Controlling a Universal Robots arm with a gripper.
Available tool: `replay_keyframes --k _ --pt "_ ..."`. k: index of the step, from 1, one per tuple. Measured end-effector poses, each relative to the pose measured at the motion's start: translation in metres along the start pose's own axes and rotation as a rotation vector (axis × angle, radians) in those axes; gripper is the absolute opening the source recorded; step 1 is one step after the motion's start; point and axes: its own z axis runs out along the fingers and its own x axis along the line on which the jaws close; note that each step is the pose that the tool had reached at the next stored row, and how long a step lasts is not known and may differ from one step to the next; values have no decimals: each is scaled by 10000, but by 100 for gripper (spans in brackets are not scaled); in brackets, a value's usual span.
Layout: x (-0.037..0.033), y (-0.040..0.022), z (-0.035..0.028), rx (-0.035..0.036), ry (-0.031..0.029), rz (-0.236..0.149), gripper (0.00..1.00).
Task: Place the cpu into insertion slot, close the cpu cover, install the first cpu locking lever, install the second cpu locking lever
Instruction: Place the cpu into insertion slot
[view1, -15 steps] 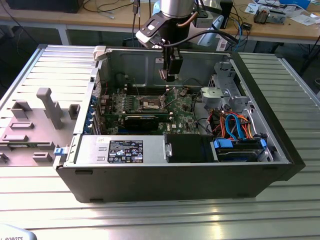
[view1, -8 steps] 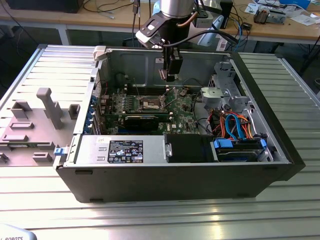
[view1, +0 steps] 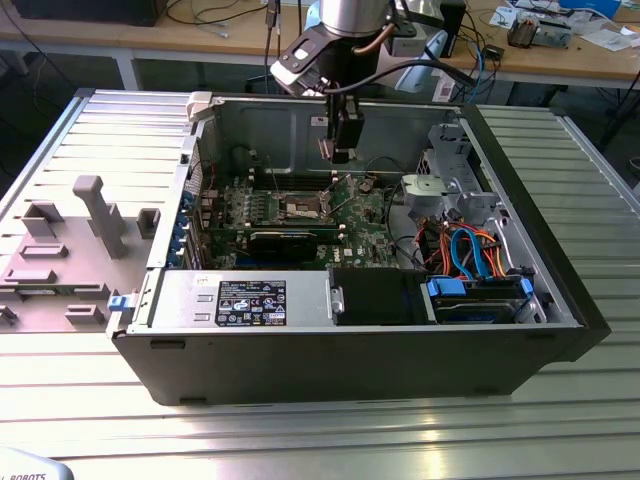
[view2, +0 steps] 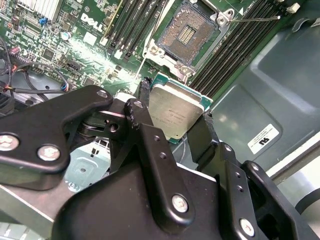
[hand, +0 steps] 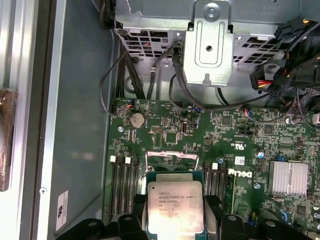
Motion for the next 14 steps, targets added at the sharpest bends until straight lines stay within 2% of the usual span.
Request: replay_keyframes --k 5,9,14 --pt "0 0 4 -6 -3 242 54" --pt "0 0 8 -14 -8 609 54" --pt "0 0 8 -16 -9 665 54"
